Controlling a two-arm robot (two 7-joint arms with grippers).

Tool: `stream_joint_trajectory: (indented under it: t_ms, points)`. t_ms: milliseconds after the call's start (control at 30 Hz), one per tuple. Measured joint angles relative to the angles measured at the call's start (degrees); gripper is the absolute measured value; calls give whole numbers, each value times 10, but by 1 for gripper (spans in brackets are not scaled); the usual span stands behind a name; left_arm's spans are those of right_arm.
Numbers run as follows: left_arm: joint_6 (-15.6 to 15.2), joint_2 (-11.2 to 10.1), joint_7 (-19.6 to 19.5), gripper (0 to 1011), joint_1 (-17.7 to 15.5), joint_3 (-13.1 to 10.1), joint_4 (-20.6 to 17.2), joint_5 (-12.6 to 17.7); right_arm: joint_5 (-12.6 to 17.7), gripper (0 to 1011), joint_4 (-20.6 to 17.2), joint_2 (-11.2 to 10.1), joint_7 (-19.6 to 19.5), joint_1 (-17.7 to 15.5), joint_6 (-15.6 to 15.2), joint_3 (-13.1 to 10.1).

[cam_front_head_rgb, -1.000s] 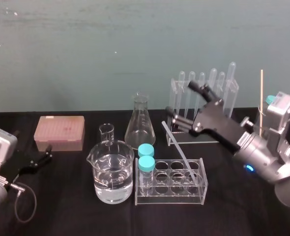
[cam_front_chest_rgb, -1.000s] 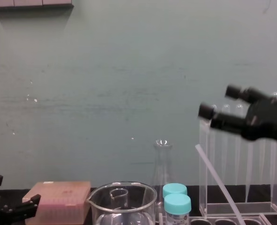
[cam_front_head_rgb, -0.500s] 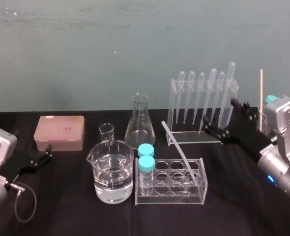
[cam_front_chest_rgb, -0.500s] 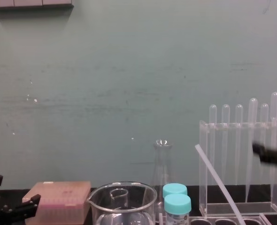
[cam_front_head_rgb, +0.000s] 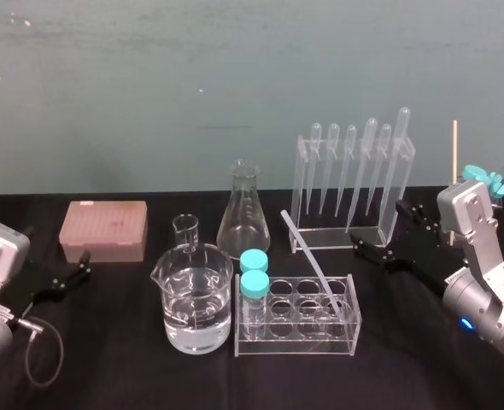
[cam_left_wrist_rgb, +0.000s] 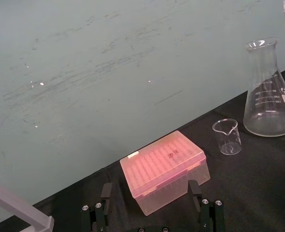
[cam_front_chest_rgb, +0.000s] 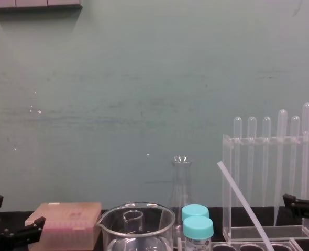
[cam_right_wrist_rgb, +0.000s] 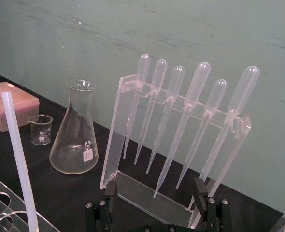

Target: Pick up the stirring rod with one hand, then place it down.

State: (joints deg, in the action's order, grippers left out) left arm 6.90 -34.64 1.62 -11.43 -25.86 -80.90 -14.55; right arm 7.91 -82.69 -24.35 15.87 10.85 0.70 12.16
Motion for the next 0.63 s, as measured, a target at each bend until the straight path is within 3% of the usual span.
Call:
stream_joint_trajectory:
  t_ms: [633]
  points:
    - [0,0,0,1000,0,0,0,0,1,1003,-2,-1,-1,-1,4,-1]
